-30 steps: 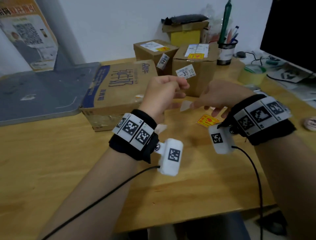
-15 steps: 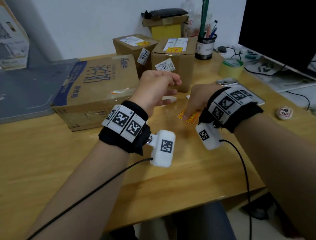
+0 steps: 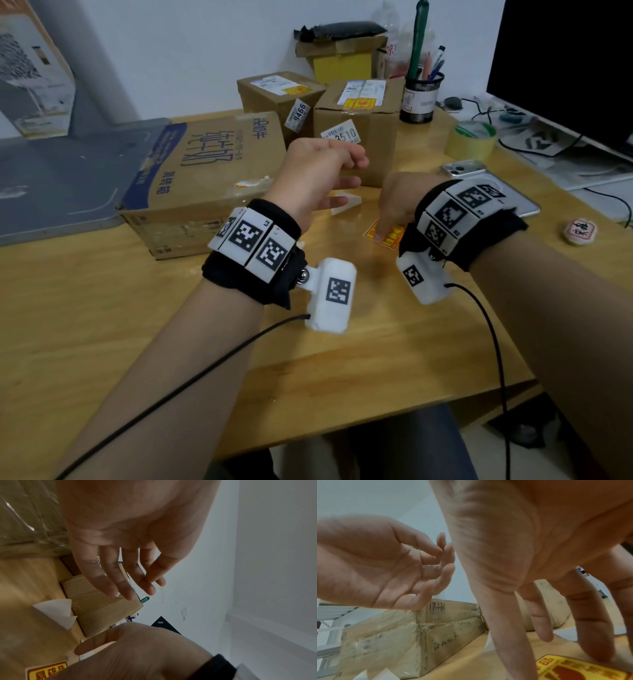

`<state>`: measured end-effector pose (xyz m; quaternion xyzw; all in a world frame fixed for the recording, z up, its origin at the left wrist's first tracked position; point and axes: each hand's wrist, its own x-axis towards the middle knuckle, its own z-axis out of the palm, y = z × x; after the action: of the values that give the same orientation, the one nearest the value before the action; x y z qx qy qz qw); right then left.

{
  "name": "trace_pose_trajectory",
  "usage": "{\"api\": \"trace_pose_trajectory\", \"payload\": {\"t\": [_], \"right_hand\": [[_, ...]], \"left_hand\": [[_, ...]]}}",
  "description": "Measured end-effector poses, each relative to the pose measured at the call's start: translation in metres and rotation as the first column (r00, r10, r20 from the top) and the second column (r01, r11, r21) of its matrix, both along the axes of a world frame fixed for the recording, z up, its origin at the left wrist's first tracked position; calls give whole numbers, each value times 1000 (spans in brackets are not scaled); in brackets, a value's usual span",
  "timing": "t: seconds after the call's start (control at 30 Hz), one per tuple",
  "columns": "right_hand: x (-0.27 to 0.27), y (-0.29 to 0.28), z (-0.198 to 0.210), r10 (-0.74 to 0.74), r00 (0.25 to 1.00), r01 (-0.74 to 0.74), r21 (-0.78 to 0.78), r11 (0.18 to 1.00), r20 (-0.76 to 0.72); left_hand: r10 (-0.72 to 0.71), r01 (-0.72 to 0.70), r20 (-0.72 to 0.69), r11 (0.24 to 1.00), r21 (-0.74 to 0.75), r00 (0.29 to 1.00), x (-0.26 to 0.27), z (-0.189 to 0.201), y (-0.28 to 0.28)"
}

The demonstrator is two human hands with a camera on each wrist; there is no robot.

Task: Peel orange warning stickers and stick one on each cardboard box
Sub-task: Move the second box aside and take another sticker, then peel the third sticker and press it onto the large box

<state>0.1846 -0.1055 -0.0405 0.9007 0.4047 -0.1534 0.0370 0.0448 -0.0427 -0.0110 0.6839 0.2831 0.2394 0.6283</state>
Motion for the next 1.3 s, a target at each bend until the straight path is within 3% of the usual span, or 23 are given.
{"api": "trace_pose_trajectory", "payload": {"t": [0.57, 0.93, 1.1, 1.3], "right_hand": [[-3, 3, -1, -8, 999, 8, -6, 1000, -39], [-3, -5, 2, -15, 982, 21, 29, 999, -189], [-6, -8, 4, -30, 983, 42, 61, 997, -180], [-9, -23, 5, -26, 991, 22, -34, 999, -129]], "left_hand": [[11, -11, 1, 1000, -8, 1000, -1, -2, 3], [6, -6, 22, 1000, -5, 1000, -7, 1, 7], [-2, 2, 24, 1000, -4, 1000, -11, 2, 9], [-18, 19, 35, 1000, -9, 999, -13, 4, 6]]}}
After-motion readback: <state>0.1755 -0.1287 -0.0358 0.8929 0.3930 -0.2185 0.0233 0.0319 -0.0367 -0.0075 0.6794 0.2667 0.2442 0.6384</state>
